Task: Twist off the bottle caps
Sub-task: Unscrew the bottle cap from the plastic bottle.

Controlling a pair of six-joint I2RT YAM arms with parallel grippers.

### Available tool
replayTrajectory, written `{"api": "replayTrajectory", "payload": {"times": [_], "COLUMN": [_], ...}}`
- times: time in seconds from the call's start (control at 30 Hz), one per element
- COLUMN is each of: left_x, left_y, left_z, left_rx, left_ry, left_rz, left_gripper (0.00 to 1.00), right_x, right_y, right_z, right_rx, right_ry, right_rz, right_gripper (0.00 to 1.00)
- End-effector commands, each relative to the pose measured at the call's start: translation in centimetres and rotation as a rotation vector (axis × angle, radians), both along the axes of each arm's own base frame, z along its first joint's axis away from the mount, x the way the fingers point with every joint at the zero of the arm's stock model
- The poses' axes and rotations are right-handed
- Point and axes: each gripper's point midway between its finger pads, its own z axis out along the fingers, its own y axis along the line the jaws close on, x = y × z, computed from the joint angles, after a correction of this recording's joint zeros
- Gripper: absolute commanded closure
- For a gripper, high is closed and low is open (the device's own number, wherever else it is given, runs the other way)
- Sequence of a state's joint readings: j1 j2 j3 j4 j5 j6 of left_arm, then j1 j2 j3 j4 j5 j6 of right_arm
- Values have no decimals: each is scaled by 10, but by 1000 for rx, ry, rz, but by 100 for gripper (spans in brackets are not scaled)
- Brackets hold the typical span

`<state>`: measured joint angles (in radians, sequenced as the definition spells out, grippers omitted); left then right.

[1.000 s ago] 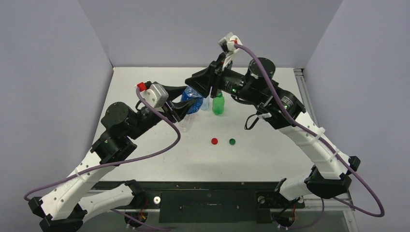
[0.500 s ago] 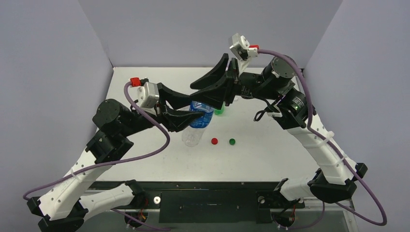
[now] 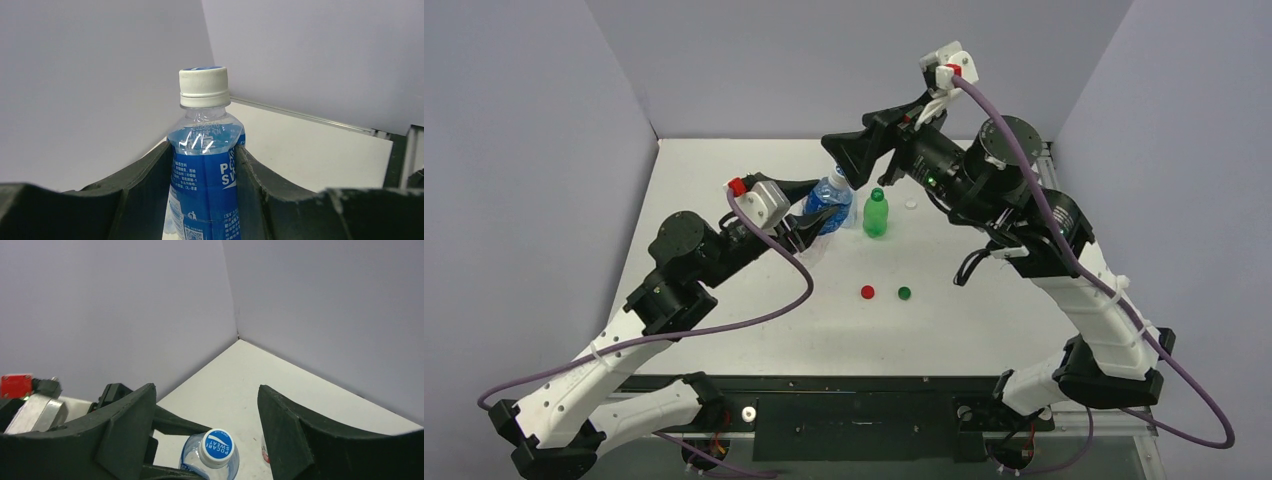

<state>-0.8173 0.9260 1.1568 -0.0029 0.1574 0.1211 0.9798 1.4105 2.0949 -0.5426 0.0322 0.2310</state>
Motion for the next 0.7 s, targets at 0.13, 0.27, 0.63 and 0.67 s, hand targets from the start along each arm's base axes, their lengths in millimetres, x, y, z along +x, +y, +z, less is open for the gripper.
{"api": "replayTrajectory", "payload": {"times": [0.13,0.27,0.63,0.67], "left_x": [5,7,18,19], "left_y": [19,21,28,28], "left_z": [33,32,29,30], "left_rx": [-60,-59,-65,-69], "left_ry": [-155,-163,-152,-153], "left_rz": [104,122,196,200], "left_gripper": [100,100,100,100], "right_x": [38,40,31,31], "right_y": [4,14,38,40], "right_z": [-38,-44,-49,-51], "right_rx": [-87,-69,-3,-4], "right_ry": [122,156,190,197], "right_rz": [-200,-183,-73,-67], "right_gripper": [34,34,51,52]}}
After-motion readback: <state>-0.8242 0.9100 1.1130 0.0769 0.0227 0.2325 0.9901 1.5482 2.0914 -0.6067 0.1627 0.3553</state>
